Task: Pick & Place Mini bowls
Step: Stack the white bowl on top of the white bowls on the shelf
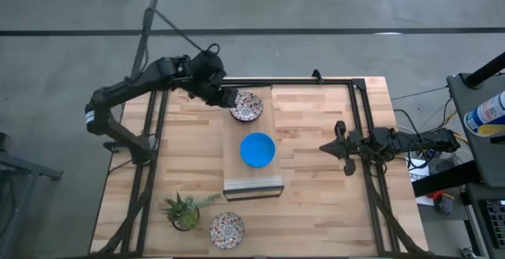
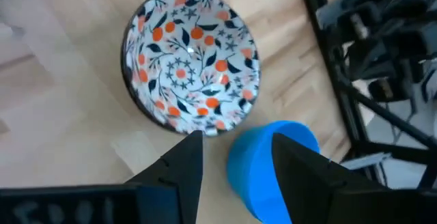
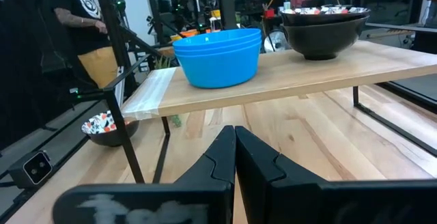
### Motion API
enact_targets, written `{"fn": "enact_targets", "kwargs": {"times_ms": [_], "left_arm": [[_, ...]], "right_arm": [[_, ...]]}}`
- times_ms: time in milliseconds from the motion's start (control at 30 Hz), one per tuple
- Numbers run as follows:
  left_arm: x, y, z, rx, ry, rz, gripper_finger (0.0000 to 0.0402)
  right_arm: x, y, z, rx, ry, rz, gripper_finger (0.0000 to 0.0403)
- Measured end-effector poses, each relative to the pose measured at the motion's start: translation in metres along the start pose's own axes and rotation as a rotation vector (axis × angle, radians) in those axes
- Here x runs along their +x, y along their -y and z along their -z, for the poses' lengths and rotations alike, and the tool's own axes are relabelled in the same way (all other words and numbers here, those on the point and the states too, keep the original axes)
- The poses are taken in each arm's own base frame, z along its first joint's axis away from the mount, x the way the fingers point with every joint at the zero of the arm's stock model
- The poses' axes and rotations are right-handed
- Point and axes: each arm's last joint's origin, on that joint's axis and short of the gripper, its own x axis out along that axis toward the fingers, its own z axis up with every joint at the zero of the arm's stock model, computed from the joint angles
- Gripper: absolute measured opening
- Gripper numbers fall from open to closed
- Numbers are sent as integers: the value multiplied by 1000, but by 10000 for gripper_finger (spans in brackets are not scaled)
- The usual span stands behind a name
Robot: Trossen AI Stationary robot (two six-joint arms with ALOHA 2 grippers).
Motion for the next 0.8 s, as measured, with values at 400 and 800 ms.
{"fn": "enact_targets", "kwargs": {"times_ms": [400,800], "left_arm": [[-37,23,81,293,-110,-40,165],[-39,47,160,523,-266,23,165]], "right_arm": [[0,0,0,0,0,0,8],[0,0,0,0,0,0,8]]}}
